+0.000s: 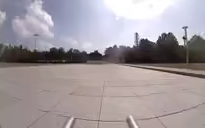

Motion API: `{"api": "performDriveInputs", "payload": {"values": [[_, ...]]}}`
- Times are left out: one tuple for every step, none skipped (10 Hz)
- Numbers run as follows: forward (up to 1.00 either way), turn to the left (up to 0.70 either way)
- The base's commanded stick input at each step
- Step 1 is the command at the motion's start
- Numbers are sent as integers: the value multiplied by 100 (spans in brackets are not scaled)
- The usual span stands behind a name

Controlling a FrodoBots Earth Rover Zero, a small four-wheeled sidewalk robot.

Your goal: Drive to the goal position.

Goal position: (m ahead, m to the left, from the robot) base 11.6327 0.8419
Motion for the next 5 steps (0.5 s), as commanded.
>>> {"api": "performDriveInputs", "payload": {"values": [[70, 5], [70, 5], [70, 5], [70, 5], [70, 4]]}}
